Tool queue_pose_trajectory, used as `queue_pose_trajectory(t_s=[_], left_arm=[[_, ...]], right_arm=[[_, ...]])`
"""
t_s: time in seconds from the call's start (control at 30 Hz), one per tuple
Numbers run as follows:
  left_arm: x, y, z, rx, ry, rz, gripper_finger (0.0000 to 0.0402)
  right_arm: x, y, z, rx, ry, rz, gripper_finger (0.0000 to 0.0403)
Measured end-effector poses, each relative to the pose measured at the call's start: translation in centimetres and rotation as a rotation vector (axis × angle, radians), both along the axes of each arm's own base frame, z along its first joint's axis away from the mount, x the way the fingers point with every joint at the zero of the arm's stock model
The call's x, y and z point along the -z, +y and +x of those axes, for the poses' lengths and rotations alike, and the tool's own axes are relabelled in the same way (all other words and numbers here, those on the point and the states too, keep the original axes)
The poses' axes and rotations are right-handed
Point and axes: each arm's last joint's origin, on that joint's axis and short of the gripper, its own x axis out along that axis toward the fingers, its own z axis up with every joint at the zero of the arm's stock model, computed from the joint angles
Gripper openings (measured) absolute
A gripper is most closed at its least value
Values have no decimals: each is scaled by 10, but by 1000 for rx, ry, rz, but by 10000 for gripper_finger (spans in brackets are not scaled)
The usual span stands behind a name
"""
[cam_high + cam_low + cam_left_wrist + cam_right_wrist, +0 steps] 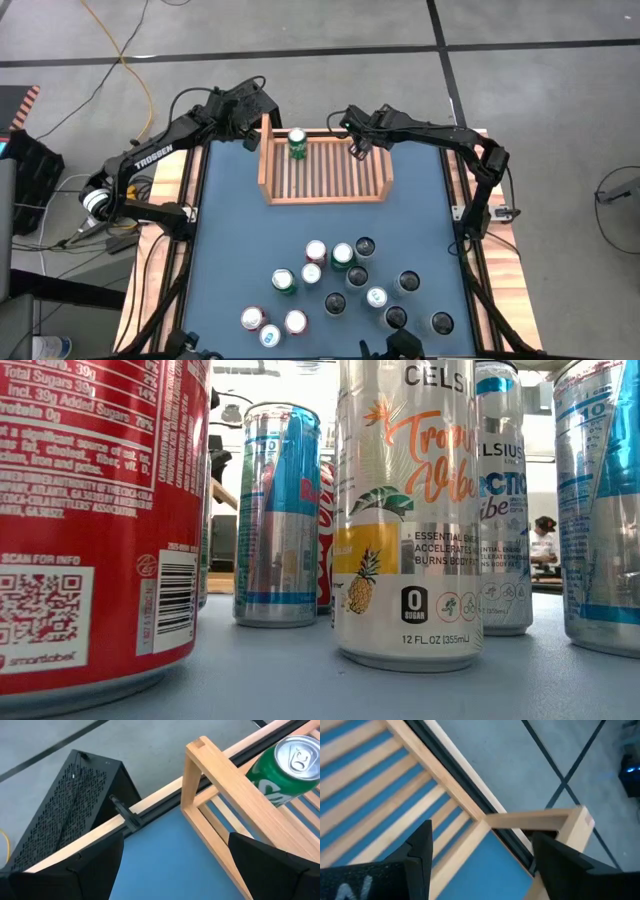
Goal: Place canned beverage on shelf
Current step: Adjust the green soda can on the shelf
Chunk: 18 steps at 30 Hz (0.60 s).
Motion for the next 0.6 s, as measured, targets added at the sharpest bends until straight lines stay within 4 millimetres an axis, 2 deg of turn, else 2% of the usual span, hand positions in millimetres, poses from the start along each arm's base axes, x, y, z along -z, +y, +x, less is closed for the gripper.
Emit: queue_pose_trajectory(t_s=[0.2, 0.47, 0.6], left_arm=[[8, 5, 5, 19, 18, -23, 348], [20, 11, 10, 29, 49, -57, 348], [19, 11, 9, 32, 60, -48, 348]], right_arm=[[-7, 5, 12, -48, -94, -3, 260], [-46, 27, 42, -249, -301, -5, 260], [-54, 25, 52, -332, -446, 14, 260]])
